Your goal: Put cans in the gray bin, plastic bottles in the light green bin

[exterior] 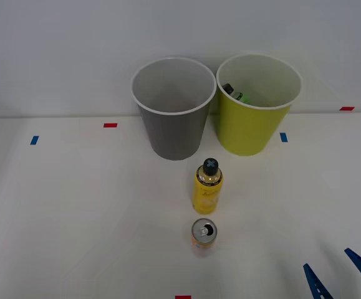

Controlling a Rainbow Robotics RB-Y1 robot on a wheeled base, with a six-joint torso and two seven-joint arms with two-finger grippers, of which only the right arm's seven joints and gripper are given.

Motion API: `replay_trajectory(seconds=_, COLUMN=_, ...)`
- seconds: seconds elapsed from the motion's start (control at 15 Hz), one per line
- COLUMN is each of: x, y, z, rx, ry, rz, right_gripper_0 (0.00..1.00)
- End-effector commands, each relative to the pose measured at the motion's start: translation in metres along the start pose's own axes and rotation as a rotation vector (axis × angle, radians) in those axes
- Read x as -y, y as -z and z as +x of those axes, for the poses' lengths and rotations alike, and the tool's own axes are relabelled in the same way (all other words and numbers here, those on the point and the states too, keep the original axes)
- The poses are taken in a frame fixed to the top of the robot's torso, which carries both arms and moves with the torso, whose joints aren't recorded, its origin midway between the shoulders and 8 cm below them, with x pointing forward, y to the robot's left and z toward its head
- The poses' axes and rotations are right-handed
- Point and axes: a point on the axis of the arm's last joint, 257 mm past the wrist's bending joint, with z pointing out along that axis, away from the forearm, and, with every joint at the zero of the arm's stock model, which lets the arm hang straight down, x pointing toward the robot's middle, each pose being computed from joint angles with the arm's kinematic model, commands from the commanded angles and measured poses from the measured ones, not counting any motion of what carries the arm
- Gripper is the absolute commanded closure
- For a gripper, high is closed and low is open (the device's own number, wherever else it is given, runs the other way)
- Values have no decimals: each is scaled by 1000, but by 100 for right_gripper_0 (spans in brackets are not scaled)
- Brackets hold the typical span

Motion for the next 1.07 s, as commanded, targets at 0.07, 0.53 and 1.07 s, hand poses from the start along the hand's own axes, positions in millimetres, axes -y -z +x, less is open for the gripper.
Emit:
replay_trajectory(seconds=0.07, x=0, y=0, z=0, rx=0, ry=0, rz=0, right_gripper_0=0)
replay_trajectory(seconds=0.53, x=0, y=0, z=0, rx=0, ry=0, rz=0, right_gripper_0=0)
replay_trajectory(seconds=1.07, x=0, y=0, z=0, rx=0, ry=0, rz=0, right_gripper_0=0)
